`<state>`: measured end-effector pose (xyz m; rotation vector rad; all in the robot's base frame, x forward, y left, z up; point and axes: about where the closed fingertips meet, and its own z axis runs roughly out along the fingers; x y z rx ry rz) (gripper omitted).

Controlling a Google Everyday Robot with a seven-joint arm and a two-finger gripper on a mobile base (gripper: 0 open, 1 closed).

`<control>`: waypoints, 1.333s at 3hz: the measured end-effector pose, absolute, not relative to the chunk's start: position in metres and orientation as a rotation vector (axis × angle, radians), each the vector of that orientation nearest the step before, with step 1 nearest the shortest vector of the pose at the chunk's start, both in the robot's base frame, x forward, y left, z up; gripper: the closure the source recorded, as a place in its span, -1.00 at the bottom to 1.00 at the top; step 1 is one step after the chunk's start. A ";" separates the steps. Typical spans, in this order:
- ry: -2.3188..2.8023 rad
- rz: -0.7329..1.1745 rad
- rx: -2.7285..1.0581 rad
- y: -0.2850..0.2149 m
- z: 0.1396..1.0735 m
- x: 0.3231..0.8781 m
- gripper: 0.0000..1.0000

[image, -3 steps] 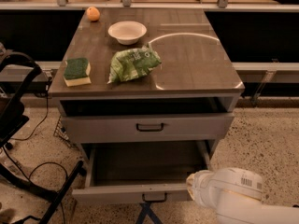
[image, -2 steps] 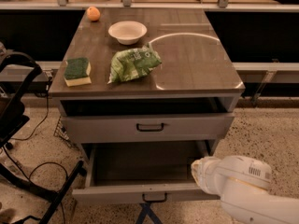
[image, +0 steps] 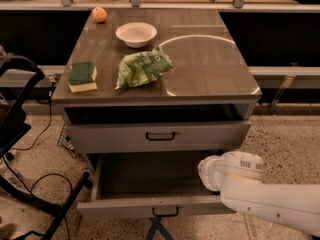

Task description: Open middle drawer

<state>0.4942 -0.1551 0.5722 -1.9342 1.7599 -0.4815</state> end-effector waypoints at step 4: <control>1.970 -0.276 -1.966 -0.139 0.402 0.546 1.00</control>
Offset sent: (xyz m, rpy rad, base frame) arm 0.0738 0.0193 -0.1455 0.0536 0.1499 -0.0704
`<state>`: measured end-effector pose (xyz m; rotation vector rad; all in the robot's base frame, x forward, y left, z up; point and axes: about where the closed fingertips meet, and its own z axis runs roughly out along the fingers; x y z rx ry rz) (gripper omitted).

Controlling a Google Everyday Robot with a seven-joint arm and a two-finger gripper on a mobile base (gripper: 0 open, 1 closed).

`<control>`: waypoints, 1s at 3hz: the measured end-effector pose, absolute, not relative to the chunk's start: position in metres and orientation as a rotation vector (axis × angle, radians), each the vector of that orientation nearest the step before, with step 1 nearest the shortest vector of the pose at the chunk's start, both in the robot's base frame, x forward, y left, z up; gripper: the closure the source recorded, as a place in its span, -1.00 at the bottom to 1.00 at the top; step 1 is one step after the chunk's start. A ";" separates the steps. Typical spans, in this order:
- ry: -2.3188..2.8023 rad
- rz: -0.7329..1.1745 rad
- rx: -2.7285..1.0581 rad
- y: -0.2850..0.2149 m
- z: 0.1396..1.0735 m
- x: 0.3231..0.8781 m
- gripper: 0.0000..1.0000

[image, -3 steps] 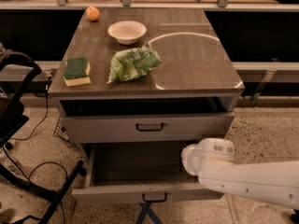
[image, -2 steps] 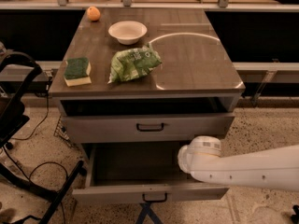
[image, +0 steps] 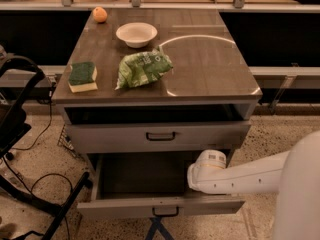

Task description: Open middle drawer

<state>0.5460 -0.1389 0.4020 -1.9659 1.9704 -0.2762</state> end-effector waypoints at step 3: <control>2.172 -0.189 -2.017 -0.177 0.364 0.460 1.00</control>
Offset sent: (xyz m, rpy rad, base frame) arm -0.1340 -0.0577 -0.0702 -0.0667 0.2858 -0.1363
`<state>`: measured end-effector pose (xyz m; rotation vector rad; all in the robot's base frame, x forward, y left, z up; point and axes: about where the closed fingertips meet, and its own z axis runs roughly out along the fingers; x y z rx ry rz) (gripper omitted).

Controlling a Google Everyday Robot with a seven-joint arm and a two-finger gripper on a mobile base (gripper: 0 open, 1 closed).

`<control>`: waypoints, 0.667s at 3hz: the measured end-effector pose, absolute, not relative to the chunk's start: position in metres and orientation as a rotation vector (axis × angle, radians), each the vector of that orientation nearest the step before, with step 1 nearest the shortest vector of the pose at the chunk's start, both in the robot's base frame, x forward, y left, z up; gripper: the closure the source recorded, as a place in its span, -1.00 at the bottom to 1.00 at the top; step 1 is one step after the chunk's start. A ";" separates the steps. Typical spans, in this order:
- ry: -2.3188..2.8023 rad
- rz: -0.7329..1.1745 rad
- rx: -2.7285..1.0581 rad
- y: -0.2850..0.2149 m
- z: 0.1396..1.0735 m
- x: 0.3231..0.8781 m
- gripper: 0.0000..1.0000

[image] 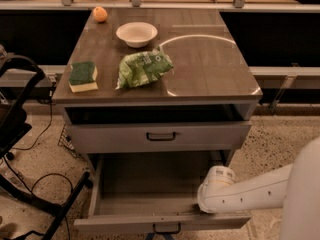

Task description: Open middle drawer

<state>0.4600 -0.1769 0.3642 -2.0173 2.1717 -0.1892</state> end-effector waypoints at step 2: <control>2.217 -0.202 -2.042 -0.194 0.376 0.431 1.00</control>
Offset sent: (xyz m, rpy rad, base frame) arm -0.1492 -0.0749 0.0818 -0.1640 0.1987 0.0762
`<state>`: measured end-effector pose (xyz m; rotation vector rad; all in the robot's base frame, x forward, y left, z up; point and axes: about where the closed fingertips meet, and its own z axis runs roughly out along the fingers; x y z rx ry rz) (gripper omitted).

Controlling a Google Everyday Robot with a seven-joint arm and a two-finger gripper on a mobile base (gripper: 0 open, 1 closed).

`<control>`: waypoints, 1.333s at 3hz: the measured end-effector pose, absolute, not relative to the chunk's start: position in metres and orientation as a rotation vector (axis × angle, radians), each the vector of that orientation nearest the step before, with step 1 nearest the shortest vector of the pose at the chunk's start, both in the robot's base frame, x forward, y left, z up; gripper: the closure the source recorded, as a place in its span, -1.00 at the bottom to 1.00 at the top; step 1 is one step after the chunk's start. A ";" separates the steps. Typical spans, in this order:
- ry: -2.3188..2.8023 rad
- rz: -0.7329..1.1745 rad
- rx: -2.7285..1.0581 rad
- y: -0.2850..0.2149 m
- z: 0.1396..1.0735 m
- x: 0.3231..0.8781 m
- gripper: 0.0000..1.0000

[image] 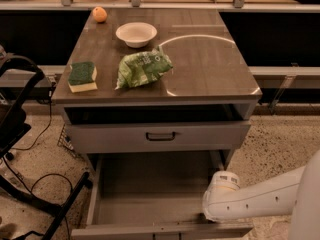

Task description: Open middle drawer

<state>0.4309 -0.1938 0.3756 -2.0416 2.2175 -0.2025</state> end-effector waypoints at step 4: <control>2.214 -0.140 -2.175 -0.207 0.389 0.380 -0.22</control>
Offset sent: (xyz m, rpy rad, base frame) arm -0.0251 -0.0075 0.0079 -0.0203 0.0445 0.0323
